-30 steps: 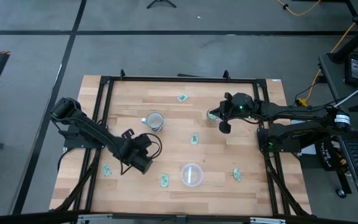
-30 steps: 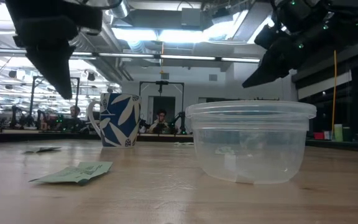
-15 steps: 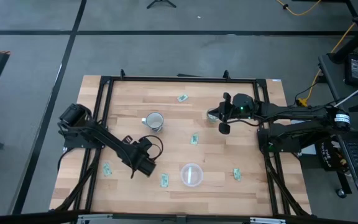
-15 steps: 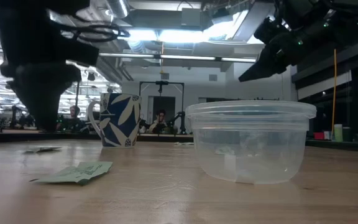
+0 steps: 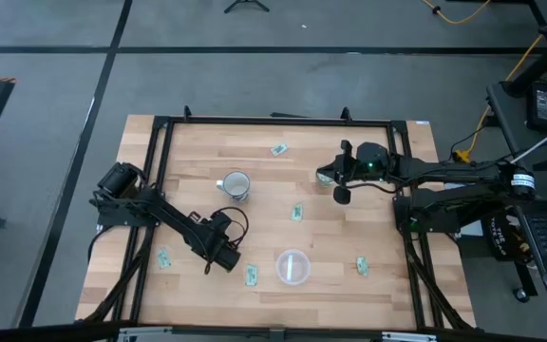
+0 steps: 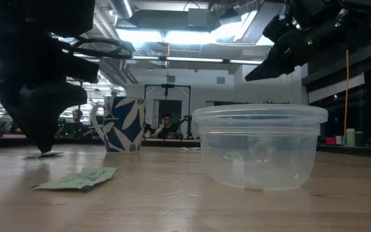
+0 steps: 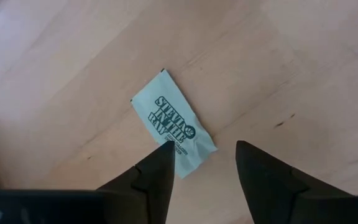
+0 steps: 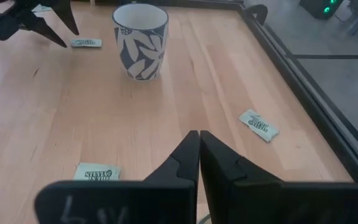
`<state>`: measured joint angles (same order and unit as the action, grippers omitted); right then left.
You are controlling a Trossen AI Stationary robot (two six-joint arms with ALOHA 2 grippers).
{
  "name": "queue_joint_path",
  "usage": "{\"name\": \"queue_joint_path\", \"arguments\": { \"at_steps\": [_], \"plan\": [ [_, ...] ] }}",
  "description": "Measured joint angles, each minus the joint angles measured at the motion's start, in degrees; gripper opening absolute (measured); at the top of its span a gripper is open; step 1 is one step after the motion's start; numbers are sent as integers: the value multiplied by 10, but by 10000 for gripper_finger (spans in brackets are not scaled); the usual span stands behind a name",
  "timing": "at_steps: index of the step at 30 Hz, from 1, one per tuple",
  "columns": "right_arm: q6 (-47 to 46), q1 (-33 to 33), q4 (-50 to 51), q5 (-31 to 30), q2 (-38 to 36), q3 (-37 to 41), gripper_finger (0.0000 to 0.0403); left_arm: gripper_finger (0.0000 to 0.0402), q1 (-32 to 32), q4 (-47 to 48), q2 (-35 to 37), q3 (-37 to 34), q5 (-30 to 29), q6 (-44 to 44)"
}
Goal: Pick and place Stevia / Truvia into bins
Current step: Put the white stevia packet into the transparent container
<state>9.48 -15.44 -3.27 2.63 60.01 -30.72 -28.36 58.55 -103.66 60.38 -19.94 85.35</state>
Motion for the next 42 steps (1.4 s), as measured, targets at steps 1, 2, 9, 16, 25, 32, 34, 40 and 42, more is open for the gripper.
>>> {"name": "queue_joint_path", "arguments": {
  "at_steps": [1, 2, 9, 16, 25, 32, 34, 40, 42],
  "plan": [
    [0, 0, 0, 0, 0, 0, 17, 160, 0, -1, 0, 0, 0, 7],
    [0, 0, 0, 0, 0, 0, 17, 158, 0, -1, 0, 0, 0, 14],
    [-8, 1, 0, 0, 0, 0, 17, 150, 0, -1, 0, 0, 0, 26],
    [-16, 14, 0, 0, 0, 0, 17, 149, 5, -1, 0, 0, -1, 26],
    [-14, 19, 0, 0, 0, 0, 17, 148, 26, -1, 0, 0, -2, 22],
    [-16, 19, 1, 0, 0, 0, 17, 148, 26, -1, -4, 0, -1, 24],
    [-16, 19, 1, 0, 0, 0, 17, 148, 25, 1, -15, 0, 1, 24],
    [-16, 19, 1, 0, 0, 0, 17, 147, 25, 5, -43, 3, 0, 20],
    [-16, 19, 1, 0, 0, 0, 17, 147, 25, 6, -46, 3, -2, 24]
  ]
}}
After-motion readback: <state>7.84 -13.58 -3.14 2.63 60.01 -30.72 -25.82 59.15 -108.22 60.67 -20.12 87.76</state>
